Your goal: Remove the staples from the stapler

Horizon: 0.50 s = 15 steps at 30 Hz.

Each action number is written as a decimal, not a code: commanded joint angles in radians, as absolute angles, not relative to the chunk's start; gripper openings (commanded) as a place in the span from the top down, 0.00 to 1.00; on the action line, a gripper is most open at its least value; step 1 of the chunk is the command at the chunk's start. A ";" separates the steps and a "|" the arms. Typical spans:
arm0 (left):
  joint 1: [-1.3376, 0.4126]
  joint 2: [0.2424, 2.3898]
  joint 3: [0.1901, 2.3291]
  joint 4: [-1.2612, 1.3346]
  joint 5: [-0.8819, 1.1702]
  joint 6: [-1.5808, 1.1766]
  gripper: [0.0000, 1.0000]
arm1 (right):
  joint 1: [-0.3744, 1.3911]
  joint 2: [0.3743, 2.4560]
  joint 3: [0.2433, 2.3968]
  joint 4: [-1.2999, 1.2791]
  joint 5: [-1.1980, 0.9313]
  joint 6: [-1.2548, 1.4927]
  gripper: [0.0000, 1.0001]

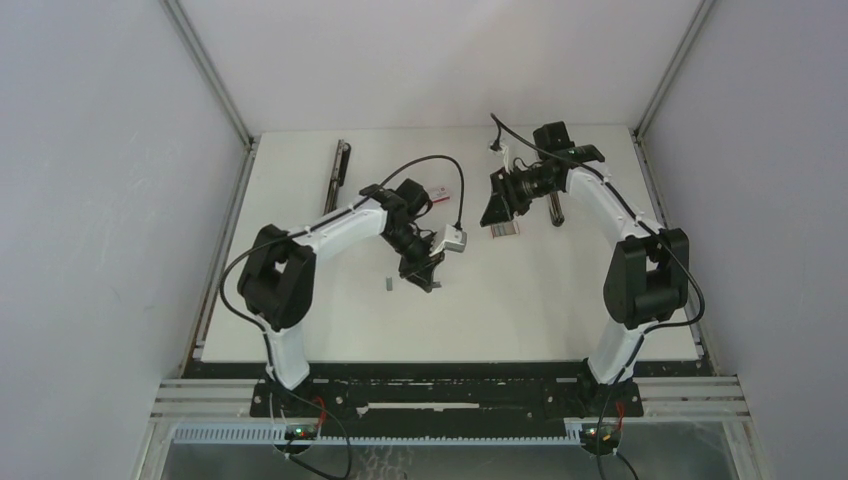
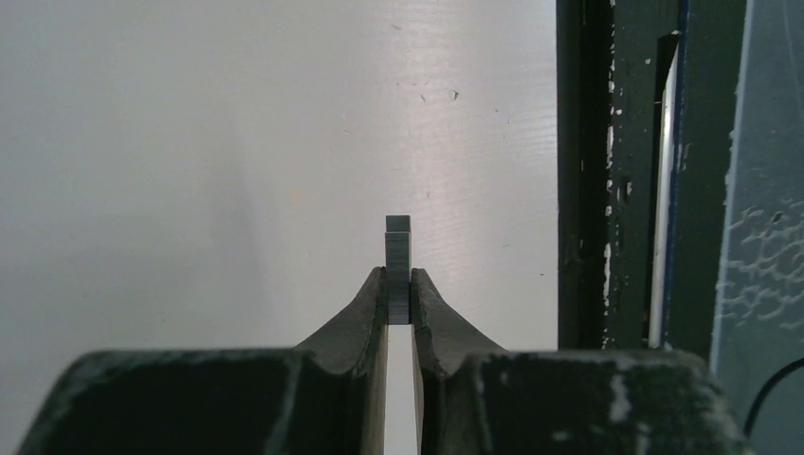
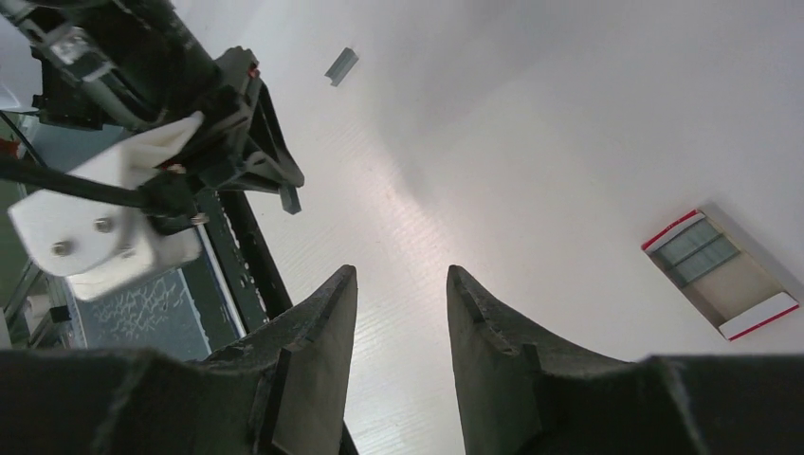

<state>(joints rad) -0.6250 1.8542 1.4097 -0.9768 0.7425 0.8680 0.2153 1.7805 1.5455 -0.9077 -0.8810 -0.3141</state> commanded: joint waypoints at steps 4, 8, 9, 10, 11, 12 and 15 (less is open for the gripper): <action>-0.620 1.962 1.536 -1.094 0.814 0.762 0.85 | 0.207 1.737 1.539 -0.867 -0.920 -0.301 0.59; -0.619 2.019 1.561 -1.105 0.820 0.716 0.85 | 0.201 1.736 1.530 -0.865 -0.924 -0.304 0.59; -0.619 2.033 1.567 -1.107 0.822 0.704 0.85 | 0.200 1.736 1.529 -0.865 -0.926 -0.304 0.59; -0.618 2.046 1.572 -1.108 0.824 0.695 0.85 | 0.198 1.736 1.527 -0.864 -0.928 -0.305 0.59; -0.618 2.057 1.577 -1.108 0.826 0.684 0.85 | 0.197 1.737 1.526 -0.864 -0.930 -0.305 0.59; -0.619 2.068 1.582 -1.108 0.828 0.675 0.85 | 0.196 1.738 1.528 -0.864 -0.931 -0.305 0.59; -0.619 2.100 1.596 -1.112 0.837 0.650 0.84 | 0.196 1.737 1.526 -0.862 -0.935 -0.305 0.59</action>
<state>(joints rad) -0.6250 2.0716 1.5379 -1.0859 0.7910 0.7116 0.2031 1.7763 1.5261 -0.8913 -0.9012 -0.3103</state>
